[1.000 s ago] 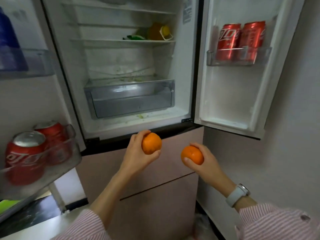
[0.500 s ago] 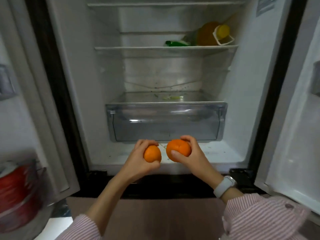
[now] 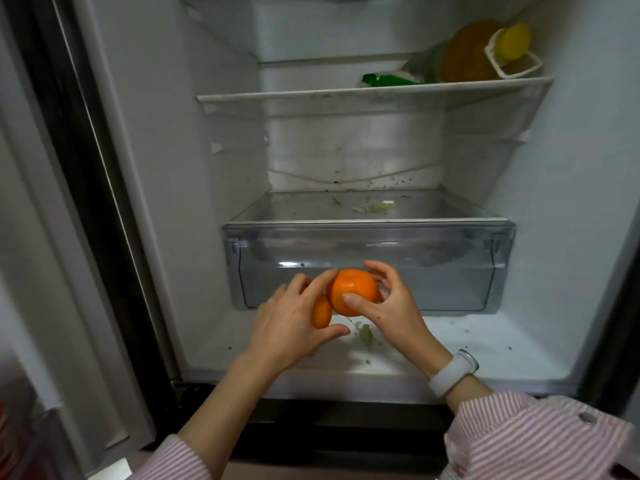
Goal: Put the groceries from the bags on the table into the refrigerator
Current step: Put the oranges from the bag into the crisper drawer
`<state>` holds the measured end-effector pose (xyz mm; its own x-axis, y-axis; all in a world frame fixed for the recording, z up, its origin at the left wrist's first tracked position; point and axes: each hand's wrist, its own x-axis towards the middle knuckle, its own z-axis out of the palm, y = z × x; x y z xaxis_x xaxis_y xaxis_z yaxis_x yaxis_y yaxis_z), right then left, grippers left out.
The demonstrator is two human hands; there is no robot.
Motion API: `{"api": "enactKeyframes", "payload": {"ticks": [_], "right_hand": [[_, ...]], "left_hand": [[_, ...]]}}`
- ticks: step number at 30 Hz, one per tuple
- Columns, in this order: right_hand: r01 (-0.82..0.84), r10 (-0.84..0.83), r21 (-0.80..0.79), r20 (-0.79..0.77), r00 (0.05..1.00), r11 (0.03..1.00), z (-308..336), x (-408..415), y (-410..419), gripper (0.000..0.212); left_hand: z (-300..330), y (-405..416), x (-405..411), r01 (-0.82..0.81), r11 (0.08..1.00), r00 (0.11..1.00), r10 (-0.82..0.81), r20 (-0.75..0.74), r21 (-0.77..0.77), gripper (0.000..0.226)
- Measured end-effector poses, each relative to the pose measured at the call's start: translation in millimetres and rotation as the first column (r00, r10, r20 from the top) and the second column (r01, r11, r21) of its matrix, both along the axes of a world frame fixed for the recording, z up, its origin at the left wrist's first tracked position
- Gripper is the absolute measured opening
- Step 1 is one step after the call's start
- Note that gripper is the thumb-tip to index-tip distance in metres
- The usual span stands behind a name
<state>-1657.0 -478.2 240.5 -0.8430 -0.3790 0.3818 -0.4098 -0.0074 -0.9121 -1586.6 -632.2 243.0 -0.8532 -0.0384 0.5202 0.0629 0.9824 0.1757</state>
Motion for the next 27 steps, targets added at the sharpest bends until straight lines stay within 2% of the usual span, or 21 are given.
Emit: {"api": "enactKeyframes", "payload": {"ticks": [3, 7, 11, 16, 22, 24, 25, 26, 27], "right_hand": [[0.010, -0.010, -0.032, -0.007, 1.000, 0.999, 0.7, -1.8, -3.0, 0.056], [-0.051, 0.051, 0.005, 0.025, 0.998, 0.999, -0.9, -0.5, 2.1, 0.055], [-0.124, 0.122, 0.051, 0.043, 0.992, 0.991, 0.1, -0.1, 11.2, 0.052], [-0.179, 0.176, 0.056, 0.048, 0.983, 0.982, 5.9, -4.8, 16.4, 0.051], [-0.299, 0.298, 0.074, 0.023, 0.954, 0.951, 6.3, -8.3, 10.3, 0.045], [-0.209, 0.218, 0.113, -0.073, 0.973, 0.971, 2.7, -16.5, 8.7, 0.035], [-0.056, 0.087, 0.152, -0.205, 0.975, 0.987, 0.6, -23.8, 8.5, 0.033], [0.149, -0.067, 0.186, -0.389, 0.919, 0.971, -0.4, -33.7, 8.6, 0.033], [0.360, -0.183, 0.201, -0.584, 0.791, 0.911, 0.3, -45.4, 8.5, 0.034]], "left_hand": [[1.4, 2.4, -3.9, -0.043, 0.998, 0.998, 0.041, -0.039, -0.042, 0.085], [0.0, 3.0, -8.2, -0.074, 0.996, 0.996, 0.071, -0.057, -0.050, 0.082], [-8.2, -0.4, -13.5, -0.036, 0.998, 0.987, 0.027, -0.157, -0.054, 0.073], [-8.9, -1.4, -16.0, -0.008, 0.997, 0.986, -0.004, -0.167, -0.075, 0.070], [-15.4, -13.9, -14.6, -0.014, 1.000, 0.980, 0.011, -0.201, -0.017, 0.061], [-15.6, -20.1, -14.1, -0.014, 0.999, 0.976, 0.022, -0.217, 0.038, 0.061], [-14.2, -23.9, -13.6, -0.017, 0.998, 0.974, 0.031, -0.224, 0.065, 0.061], [-11.6, -27.6, -13.1, -0.022, 0.996, 0.972, 0.042, -0.231, 0.091, 0.061], [-8.1, -31.5, -12.9, -0.032, 0.993, 0.968, 0.059, -0.243, 0.115, 0.061]]}}
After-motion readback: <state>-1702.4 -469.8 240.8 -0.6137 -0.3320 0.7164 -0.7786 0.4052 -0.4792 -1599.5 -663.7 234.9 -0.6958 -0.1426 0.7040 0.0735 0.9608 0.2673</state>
